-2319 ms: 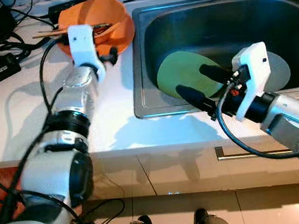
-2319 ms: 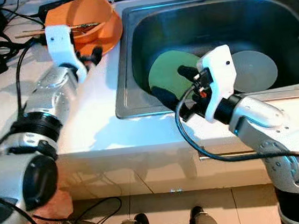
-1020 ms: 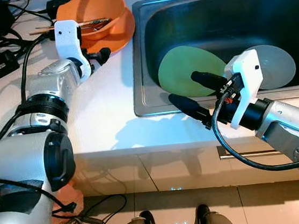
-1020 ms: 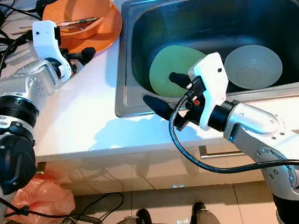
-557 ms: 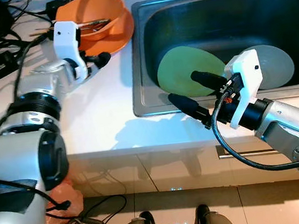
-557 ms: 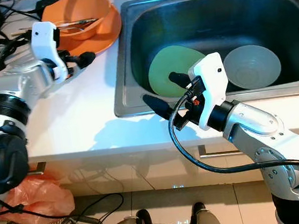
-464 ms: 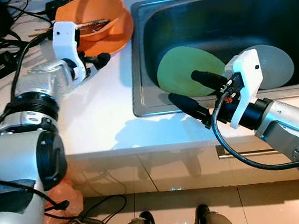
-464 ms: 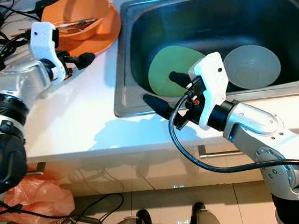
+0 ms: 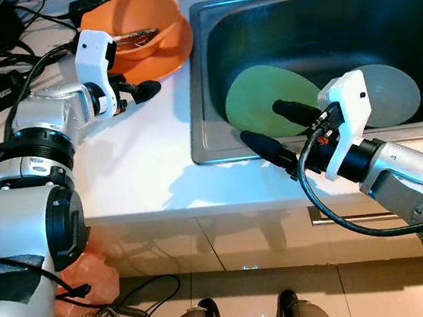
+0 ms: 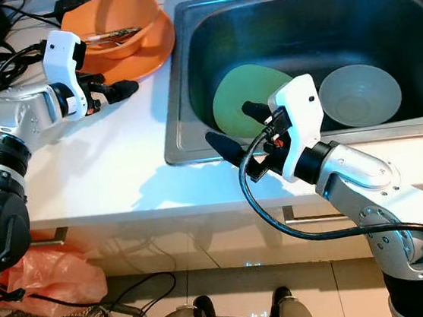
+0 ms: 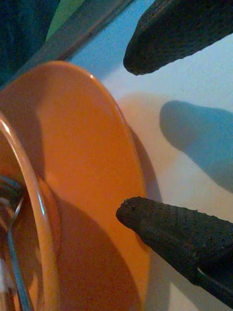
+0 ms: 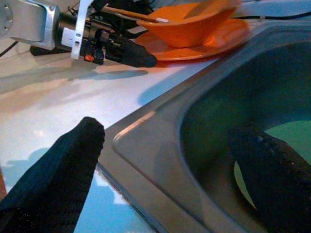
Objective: Kitchen organization
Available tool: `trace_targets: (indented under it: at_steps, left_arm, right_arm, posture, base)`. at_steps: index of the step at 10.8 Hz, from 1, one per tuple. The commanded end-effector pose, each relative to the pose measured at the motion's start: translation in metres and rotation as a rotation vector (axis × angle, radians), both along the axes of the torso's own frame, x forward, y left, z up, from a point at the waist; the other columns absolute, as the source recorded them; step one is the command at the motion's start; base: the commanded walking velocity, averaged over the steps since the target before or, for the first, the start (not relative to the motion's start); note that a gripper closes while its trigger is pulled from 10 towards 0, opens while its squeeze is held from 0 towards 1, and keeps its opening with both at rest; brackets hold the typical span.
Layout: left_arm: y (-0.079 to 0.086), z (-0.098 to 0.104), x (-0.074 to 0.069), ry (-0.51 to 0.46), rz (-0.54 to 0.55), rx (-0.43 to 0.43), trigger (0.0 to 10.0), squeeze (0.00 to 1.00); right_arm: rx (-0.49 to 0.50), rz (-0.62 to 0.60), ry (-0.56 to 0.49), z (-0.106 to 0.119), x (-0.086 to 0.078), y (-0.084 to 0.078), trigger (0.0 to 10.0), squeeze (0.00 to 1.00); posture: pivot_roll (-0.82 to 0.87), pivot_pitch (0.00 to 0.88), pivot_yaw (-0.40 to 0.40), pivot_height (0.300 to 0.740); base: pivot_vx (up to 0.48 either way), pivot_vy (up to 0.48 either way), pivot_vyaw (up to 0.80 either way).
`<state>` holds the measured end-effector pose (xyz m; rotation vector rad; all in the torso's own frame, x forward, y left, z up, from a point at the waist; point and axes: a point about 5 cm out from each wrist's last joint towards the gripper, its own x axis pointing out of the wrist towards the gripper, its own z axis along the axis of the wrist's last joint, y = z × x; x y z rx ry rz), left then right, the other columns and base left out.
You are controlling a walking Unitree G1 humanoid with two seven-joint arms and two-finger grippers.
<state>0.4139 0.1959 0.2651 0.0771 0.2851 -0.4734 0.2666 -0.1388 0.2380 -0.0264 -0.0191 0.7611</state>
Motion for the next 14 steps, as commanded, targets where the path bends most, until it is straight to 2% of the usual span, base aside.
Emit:
trace_targets:
  at_steps: [1, 4, 8, 11, 14]
  left_arm:
    - [0.005, -0.019, -0.005, 0.103, -0.013, 0.024, 10.0, 0.00]
    - [-0.001, -0.020, -0.012, 0.173, -0.193, 0.047, 10.0, 0.00]
    - [0.003, -0.016, -0.022, 0.194, -0.292, 0.072, 10.0, 0.00]
    - [0.011, -0.011, -0.042, 0.207, -0.365, 0.111, 10.0, 0.00]
    - [0.010, -0.012, -0.064, 0.218, -0.404, 0.131, 10.0, 0.00]
  right_arm:
    - [0.005, 0.024, -0.018, 0.002, -0.001, 0.004, 10.0, 0.00]
    - [0.004, 0.025, -0.020, 0.001, 0.002, 0.004, 10.0, 0.00]
    - [0.004, 0.021, -0.023, 0.000, 0.004, 0.005, 10.0, 0.00]
    - [0.007, 0.024, -0.026, -0.001, 0.006, 0.004, 10.0, 0.00]
    - [0.011, 0.034, -0.014, -0.003, 0.007, 0.004, 10.0, 0.00]
  posture:
    - [-0.04, 0.216, 0.140, 0.740]
    - [-0.02, 0.206, 0.139, 0.740]
    - [0.00, 0.196, 0.138, 0.740]
    - [0.02, 0.188, 0.133, 0.740]
    - [0.04, 0.184, 0.126, 0.740]
  base:
    - [0.000, 0.000, 0.00]
    - [0.000, 0.000, 0.00]
    - [0.000, 0.000, 0.00]
    - [0.000, 0.000, 0.00]
    - [0.000, 0.000, 0.00]
